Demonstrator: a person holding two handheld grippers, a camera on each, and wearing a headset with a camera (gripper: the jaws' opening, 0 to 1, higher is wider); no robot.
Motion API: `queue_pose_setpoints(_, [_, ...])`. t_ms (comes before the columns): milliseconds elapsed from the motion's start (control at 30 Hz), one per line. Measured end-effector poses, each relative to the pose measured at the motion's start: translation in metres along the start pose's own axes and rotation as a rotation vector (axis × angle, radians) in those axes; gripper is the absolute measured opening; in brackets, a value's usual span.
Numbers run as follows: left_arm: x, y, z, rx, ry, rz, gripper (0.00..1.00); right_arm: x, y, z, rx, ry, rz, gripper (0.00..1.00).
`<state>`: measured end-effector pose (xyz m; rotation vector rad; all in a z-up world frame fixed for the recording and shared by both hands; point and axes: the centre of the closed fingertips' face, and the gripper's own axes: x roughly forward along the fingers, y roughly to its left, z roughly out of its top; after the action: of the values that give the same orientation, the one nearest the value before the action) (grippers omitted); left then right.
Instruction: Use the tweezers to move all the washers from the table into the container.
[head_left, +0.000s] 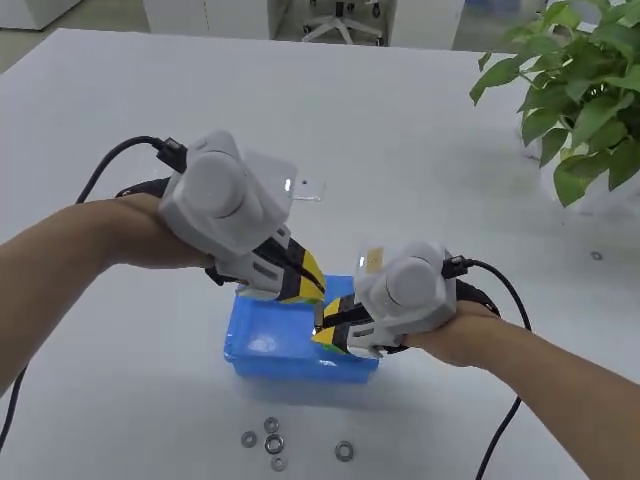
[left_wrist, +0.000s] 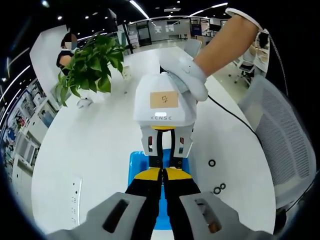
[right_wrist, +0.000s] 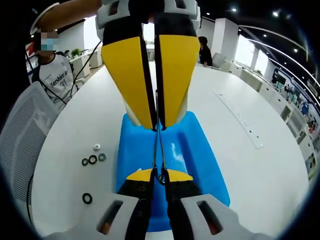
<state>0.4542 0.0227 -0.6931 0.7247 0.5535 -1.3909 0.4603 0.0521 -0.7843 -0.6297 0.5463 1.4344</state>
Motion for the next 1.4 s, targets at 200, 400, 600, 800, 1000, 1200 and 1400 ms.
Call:
queue_pose_setpoints(200, [0.003,0.001,-0.005,-0.009,0.000,-0.007,0.05,0.004,0.000,-0.004,-0.006,0.009,0.007,0.10])
queue_pose_setpoints(400, [0.005,0.000,-0.008,-0.012,0.002,-0.013,0.05,0.006,0.001,-0.007,-0.009,0.017,0.013,0.10])
queue_pose_setpoints(600, [0.005,0.000,-0.007,-0.007,0.002,-0.011,0.05,0.006,0.001,-0.007,-0.013,0.019,0.011,0.10])
queue_pose_setpoints(800, [0.001,0.000,-0.004,-0.004,0.001,-0.005,0.05,0.002,0.000,-0.004,-0.019,0.017,0.002,0.11])
queue_pose_setpoints(1000, [-0.004,-0.002,0.000,0.001,-0.001,0.002,0.05,-0.002,0.002,0.002,-0.026,0.014,-0.003,0.11])
queue_pose_setpoints(1200, [-0.012,-0.004,0.007,0.009,-0.004,0.011,0.05,-0.010,0.004,0.008,-0.035,0.010,-0.016,0.11])
queue_pose_setpoints(1400, [-0.021,-0.009,0.017,0.021,-0.006,0.022,0.05,-0.020,0.006,0.018,-0.046,0.002,-0.035,0.11])
